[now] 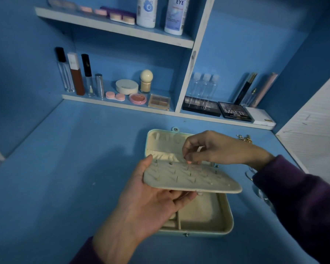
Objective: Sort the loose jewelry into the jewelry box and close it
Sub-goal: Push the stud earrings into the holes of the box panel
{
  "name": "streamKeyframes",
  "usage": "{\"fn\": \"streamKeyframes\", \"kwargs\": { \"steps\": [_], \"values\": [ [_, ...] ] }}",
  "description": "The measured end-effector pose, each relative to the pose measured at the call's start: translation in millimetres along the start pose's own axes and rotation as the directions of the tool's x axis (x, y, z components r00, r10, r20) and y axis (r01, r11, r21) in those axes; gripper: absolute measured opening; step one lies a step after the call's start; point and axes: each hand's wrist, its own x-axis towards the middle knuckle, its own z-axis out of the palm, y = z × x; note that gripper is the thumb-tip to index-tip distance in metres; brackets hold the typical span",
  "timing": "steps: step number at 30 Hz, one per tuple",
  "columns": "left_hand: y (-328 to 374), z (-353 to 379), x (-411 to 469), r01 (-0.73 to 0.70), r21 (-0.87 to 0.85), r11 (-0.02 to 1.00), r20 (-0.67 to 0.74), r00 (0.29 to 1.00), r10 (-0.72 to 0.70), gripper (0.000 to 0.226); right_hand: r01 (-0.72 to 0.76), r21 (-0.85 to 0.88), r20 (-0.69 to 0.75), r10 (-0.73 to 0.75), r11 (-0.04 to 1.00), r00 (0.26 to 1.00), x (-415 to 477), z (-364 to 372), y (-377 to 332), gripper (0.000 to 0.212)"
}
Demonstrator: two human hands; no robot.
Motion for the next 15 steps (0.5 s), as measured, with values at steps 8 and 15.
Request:
{"fn": "streamKeyframes", "kwargs": {
  "steps": [8, 15],
  "values": [
    [-1.5, -2.4, 0.5, 0.000, 0.036, 0.999, 0.027, 1.000, -0.001, 0.053, -0.029, -0.011, 0.091, 0.030, 1.000, 0.995, 5.1, -5.7, -2.7, 0.009],
    [-1.7, -2.3, 0.4, -0.005, 0.047, 0.999, 0.027, 1.000, 0.004, 0.054, -0.023, -0.011, 0.102, 0.024, 1.000, 0.994, 4.3, -7.5, -7.0, 0.009]
  ]
}}
